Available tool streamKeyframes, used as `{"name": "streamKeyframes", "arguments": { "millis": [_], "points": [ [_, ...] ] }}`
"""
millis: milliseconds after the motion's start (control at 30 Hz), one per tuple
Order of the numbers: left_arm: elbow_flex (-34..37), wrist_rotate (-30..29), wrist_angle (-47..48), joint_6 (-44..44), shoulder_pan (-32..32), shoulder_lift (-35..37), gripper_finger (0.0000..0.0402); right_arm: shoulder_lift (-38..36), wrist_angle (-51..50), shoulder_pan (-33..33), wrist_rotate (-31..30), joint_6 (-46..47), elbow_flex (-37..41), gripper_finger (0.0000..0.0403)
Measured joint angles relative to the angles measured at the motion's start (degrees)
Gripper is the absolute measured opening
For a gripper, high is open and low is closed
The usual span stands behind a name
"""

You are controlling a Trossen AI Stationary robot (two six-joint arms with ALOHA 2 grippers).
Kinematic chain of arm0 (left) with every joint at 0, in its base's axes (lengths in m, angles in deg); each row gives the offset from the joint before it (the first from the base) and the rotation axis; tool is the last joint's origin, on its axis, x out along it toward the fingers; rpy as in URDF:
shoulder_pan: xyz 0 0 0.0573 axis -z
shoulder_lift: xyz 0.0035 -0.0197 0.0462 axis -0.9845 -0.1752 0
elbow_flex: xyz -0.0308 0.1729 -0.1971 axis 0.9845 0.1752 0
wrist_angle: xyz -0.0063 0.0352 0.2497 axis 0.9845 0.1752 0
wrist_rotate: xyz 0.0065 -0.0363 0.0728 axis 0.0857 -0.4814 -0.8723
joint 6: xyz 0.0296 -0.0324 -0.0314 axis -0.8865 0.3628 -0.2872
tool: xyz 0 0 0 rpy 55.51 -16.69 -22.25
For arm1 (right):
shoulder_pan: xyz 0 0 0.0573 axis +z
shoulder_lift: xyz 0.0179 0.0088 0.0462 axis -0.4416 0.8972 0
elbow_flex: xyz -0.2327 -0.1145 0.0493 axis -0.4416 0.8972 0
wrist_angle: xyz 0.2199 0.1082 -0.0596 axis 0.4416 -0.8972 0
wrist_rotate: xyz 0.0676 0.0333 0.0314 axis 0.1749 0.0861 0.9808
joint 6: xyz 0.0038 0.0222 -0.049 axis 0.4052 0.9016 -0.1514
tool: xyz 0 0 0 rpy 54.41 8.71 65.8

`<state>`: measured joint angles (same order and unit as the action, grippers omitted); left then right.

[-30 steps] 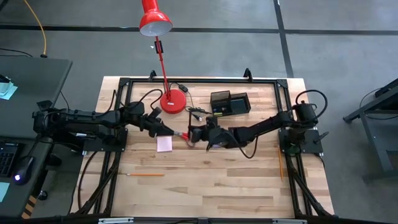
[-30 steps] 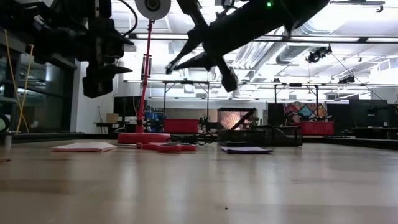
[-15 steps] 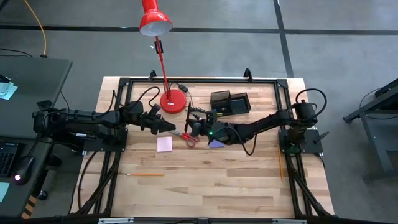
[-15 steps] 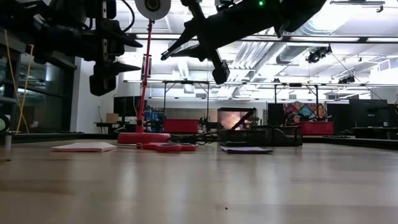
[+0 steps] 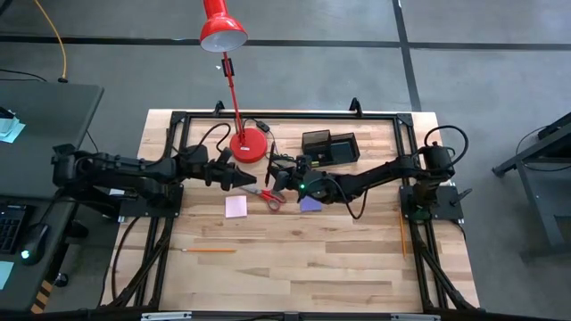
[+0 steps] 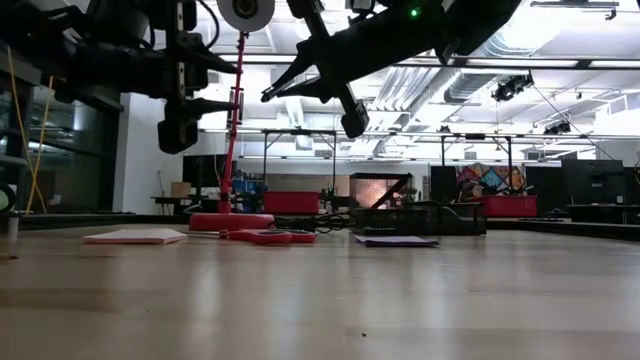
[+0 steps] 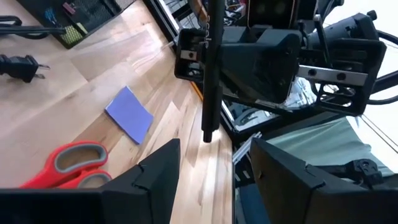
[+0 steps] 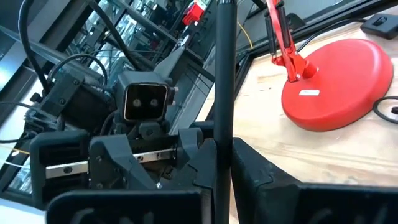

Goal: Pick and place office supplies into organizer
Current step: Put the black pen into the black desk organizer

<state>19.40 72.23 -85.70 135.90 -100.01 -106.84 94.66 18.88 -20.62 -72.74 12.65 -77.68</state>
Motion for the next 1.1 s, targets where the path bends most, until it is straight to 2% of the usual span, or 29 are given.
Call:
{"name": "streamKeyframes", "arguments": {
  "millis": [300,500,800,967,1100],
  "points": [
    [-4.2,0.1,0.1,-0.8,0.0,-4.6,0.0186,0.0,0.4,0.0,0.5,0.0,0.0,0.0011],
    [-7.6,2.9,0.4,-3.0,0.0,-9.2,0.0182,0.0,1.0,-0.1,-0.2,-0.4,0.0,0.0011],
    [-8.3,4.3,0.6,-3.3,0.0,-12.5,0.0177,0.0,2.0,-0.3,-0.2,-0.4,0.0,0.0011],
    [-8.3,3.7,0.6,-4.8,0.0,-12.5,0.0157,0.0,2.1,-0.3,-0.1,-0.4,0.0,0.0011],
    [-8.3,3.7,0.2,-6.3,0.0,-12.5,0.0111,0.0,2.1,-0.3,0.1,-0.4,0.0,0.0011]
  ]
}}
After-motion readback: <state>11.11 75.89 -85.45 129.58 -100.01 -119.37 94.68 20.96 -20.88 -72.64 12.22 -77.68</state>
